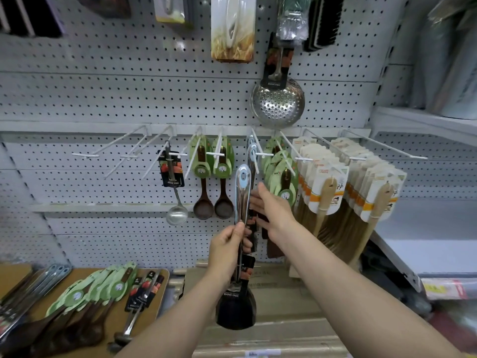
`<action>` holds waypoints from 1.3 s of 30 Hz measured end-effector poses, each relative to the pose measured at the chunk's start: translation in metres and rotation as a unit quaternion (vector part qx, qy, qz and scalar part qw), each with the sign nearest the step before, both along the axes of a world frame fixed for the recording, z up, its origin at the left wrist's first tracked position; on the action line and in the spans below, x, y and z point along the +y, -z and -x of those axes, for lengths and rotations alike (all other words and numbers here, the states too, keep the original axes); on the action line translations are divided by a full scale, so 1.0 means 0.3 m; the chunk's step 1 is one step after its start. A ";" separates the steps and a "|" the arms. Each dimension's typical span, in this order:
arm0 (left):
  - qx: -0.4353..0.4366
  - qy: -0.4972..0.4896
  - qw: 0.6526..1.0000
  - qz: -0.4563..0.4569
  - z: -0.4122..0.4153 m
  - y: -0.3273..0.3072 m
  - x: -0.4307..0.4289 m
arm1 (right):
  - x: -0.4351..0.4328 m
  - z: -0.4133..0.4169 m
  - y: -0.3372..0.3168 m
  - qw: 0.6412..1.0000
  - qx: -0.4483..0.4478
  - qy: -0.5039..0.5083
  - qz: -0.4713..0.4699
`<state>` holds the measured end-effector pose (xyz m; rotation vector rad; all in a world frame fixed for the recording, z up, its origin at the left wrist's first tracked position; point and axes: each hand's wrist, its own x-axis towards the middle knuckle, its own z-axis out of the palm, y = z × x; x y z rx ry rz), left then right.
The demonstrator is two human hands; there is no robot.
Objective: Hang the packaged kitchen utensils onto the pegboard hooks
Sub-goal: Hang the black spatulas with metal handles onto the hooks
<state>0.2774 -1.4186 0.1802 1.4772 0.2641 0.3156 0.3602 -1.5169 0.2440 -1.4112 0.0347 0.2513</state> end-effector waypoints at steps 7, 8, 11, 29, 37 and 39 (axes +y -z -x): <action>-0.009 0.005 1.000 0.023 0.023 -0.009 -0.075 | -0.065 0.116 -0.031 0.996 -0.083 -0.011 0.003; -0.015 0.007 1.000 0.024 0.027 -0.007 -0.086 | -0.067 0.117 -0.030 0.996 -0.088 -0.008 0.009; -0.024 0.012 1.000 0.016 0.032 0.001 -0.107 | -0.071 0.125 -0.037 0.995 -0.094 -0.014 0.014; -0.028 -0.010 0.999 0.017 -0.097 0.017 -0.105 | -0.068 0.034 0.007 0.992 -0.122 -0.011 0.036; -0.002 0.006 1.000 -0.017 -0.238 -0.006 -0.045 | 0.002 -0.067 0.028 0.996 -0.074 0.033 0.024; 0.016 0.013 0.999 -0.028 -0.279 -0.010 -0.022 | 0.021 -0.105 0.036 0.996 -0.077 0.046 0.028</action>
